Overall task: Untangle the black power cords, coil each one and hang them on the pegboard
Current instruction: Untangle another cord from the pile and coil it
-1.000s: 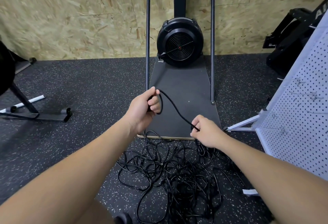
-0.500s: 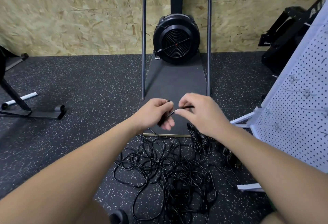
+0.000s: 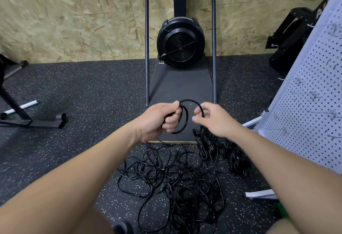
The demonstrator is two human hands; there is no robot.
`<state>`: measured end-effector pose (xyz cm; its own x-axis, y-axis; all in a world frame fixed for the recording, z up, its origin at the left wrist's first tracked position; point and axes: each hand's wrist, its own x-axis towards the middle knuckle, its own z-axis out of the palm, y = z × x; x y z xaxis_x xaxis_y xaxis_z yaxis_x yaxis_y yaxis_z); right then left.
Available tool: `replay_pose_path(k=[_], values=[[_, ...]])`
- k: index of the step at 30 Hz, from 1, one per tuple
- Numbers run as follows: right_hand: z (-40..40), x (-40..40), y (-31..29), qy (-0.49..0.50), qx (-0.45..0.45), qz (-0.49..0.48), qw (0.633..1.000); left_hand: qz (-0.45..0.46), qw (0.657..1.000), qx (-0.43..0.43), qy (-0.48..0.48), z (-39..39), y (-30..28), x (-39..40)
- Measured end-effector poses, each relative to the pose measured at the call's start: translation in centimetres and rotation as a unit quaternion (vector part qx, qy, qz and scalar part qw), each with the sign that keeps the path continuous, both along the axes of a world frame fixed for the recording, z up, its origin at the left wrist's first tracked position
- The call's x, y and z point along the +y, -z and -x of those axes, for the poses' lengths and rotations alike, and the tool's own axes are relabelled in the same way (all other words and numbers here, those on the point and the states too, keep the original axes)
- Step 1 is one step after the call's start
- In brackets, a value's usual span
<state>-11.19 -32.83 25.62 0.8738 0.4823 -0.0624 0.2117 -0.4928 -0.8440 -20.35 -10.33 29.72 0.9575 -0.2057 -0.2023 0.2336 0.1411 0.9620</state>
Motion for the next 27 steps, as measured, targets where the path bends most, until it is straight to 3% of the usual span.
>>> replay_pose_path(k=[3,6,11,15,21,23,25,27], values=[[0.6,-0.5,3.0,-0.008,0.058,0.065,0.996,0.043,0.997,-0.011,-0.061,-0.5,0.0,0.5],[0.9,-0.1,5.0,0.003,0.050,0.120,0.992,0.072,0.990,-0.013,-0.124,-0.9,0.3,1.1],[1.4,0.4,5.6,-0.008,-0.140,0.212,0.967,0.112,0.961,0.025,-0.250,-2.0,1.3,2.5],[1.9,1.1,4.7,-0.132,-0.268,0.281,0.912,0.135,0.941,0.037,-0.307,-2.5,1.5,3.7],[3.4,3.9,1.9,-0.228,-0.397,0.167,0.873,-0.041,0.974,-0.015,-0.223,-2.3,2.0,2.6],[3.7,4.2,0.9,-0.212,-0.415,0.112,0.878,-0.127,0.971,-0.034,-0.201,-2.0,2.4,2.3],[3.8,4.3,-0.2,-0.178,-0.420,0.085,0.886,-0.279,0.943,-0.075,-0.163,-1.7,2.6,2.0],[3.7,4.2,-1.0,-0.141,-0.430,0.080,0.888,-0.298,0.946,-0.078,-0.097,-1.3,2.2,1.3]])
